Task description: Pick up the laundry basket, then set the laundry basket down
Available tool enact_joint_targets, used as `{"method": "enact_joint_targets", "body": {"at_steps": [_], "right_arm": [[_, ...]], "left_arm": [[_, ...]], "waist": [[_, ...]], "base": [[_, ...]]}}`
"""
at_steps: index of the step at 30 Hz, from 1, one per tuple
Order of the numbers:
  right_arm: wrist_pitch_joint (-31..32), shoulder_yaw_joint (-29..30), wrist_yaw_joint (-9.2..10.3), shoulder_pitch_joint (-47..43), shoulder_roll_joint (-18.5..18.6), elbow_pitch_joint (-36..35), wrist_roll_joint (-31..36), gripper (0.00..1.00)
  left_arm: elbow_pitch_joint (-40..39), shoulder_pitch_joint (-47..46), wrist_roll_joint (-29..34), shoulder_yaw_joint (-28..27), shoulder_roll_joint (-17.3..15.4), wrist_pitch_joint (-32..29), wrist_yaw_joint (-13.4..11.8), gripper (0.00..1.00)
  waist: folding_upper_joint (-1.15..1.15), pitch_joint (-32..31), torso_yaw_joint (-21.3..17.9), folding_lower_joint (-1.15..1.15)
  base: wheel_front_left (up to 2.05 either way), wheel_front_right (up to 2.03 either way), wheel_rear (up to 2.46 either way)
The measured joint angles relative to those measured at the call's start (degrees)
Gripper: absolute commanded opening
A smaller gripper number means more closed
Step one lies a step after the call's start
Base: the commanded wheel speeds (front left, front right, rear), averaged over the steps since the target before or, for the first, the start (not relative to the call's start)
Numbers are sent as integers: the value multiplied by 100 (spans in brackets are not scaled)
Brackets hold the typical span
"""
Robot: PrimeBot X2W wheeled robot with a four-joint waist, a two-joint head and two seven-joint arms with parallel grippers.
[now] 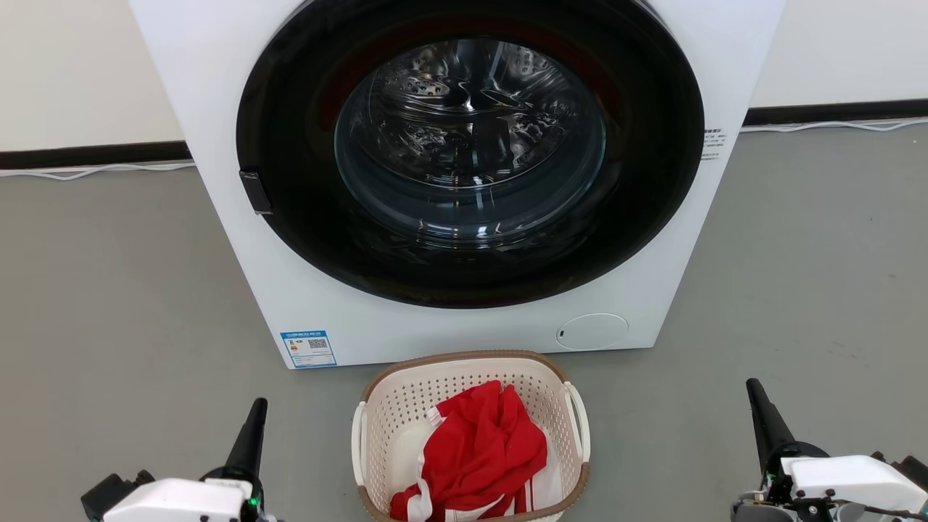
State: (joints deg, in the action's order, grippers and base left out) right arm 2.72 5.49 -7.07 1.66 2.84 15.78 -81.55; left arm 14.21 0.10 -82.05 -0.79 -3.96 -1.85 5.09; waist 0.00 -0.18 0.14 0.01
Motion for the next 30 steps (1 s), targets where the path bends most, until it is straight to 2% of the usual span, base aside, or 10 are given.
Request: {"method": "enact_joint_targets", "body": {"at_steps": [16,30], "right_arm": [[268,153,0,119,1,-12,-1043,0],[283,165,0,216,0,-15,-1080,0]], "left_arm": [[100,-259,-1109,-183,16,-276,182,0],[103,-315,-1134,-221,34,-318,183,0]], "waist": [[0,36,-14,0],[0,36,-14,0]], "base": [[0,0,0],[0,0,0]]}}
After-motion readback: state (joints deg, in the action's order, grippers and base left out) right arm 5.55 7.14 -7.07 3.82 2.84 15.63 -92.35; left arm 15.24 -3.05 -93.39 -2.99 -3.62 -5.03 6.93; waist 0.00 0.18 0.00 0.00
